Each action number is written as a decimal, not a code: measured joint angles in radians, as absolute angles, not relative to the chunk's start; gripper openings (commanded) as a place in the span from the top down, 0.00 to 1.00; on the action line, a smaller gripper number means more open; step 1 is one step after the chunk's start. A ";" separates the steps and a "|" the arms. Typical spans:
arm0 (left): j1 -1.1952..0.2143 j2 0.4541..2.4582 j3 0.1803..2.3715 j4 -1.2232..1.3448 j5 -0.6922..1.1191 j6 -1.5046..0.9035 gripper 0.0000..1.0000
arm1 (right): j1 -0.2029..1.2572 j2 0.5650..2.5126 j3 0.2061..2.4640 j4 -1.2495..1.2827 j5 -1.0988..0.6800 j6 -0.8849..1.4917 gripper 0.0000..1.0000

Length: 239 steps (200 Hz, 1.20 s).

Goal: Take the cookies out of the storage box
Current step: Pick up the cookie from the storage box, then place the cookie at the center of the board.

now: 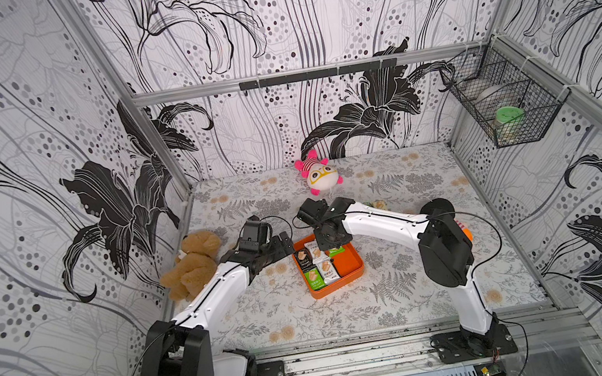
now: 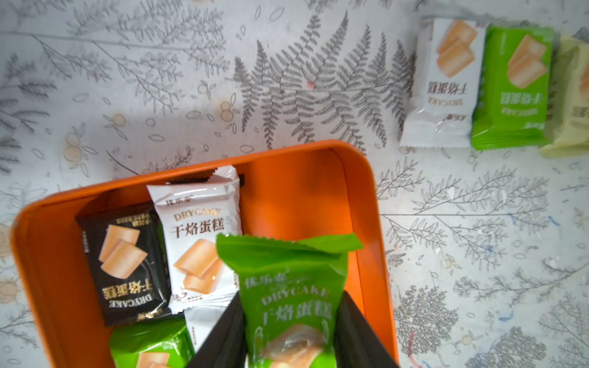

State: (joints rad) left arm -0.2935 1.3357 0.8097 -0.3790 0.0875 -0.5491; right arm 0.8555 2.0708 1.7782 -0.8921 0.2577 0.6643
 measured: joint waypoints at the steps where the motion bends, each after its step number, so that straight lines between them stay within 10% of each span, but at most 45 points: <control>1: -0.294 1.336 0.810 -0.379 0.088 -0.549 0.03 | 0.854 2.070 1.778 -0.891 0.257 0.664 0.56; 130: -0.314 1.444 0.948 -0.374 0.124 -0.592 0.03 | 0.446 1.906 1.645 -0.806 0.209 0.451 0.56; 239: -0.320 1.586 1.102 -0.382 0.122 -0.598 0.03 | 0.193 2.150 1.779 -0.826 0.155 0.256 0.56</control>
State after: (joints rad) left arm -0.3202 1.5860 1.1015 -0.3820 0.1223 -0.5983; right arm 0.1932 2.1502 1.7790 -0.8265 0.1551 0.2562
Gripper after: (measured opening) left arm 0.972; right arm 0.441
